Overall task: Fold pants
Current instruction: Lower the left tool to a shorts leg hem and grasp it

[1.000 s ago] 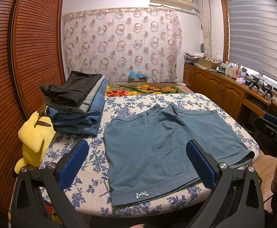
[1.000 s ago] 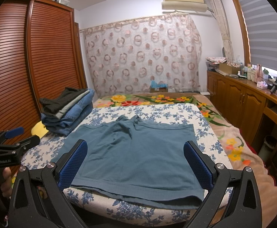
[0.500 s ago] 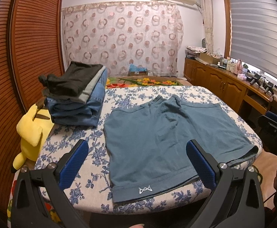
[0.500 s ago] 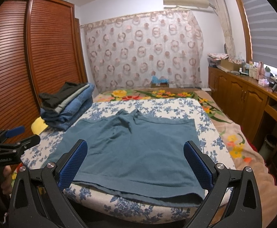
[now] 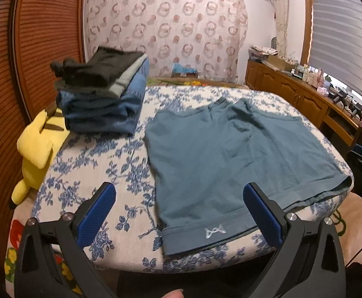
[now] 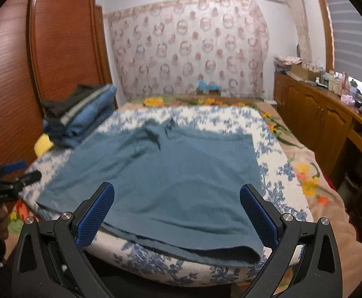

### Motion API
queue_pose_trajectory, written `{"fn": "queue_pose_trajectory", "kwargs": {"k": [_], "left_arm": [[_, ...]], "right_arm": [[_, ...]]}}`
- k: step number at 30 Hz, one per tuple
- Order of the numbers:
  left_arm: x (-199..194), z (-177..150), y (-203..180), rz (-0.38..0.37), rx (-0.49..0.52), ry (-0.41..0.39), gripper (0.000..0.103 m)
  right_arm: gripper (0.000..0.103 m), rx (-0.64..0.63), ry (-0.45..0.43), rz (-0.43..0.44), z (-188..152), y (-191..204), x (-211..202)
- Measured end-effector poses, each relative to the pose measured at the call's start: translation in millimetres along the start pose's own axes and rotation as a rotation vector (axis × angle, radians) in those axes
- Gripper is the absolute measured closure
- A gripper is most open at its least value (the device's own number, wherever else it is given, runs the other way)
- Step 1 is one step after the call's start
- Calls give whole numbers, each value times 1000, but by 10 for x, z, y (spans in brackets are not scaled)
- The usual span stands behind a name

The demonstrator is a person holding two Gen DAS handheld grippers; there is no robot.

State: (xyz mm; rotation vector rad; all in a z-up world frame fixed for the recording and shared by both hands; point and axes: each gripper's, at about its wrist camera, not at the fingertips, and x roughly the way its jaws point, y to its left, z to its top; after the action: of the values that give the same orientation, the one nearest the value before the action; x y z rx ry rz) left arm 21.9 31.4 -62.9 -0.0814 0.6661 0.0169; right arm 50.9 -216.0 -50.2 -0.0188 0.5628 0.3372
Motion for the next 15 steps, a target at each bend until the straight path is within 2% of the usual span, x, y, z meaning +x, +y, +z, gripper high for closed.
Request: {"fn": "queue_pose_trajectory", "kwargs": {"k": [10,15], "left_arm": [[182,-204,173,-3,-5,72,0],[183,-303,235,-30,-15,88,0]], "right_arm": [[0,-18,86,-23,-180,-78,303],[0,-24,117,-25,-241,-108,402]]}}
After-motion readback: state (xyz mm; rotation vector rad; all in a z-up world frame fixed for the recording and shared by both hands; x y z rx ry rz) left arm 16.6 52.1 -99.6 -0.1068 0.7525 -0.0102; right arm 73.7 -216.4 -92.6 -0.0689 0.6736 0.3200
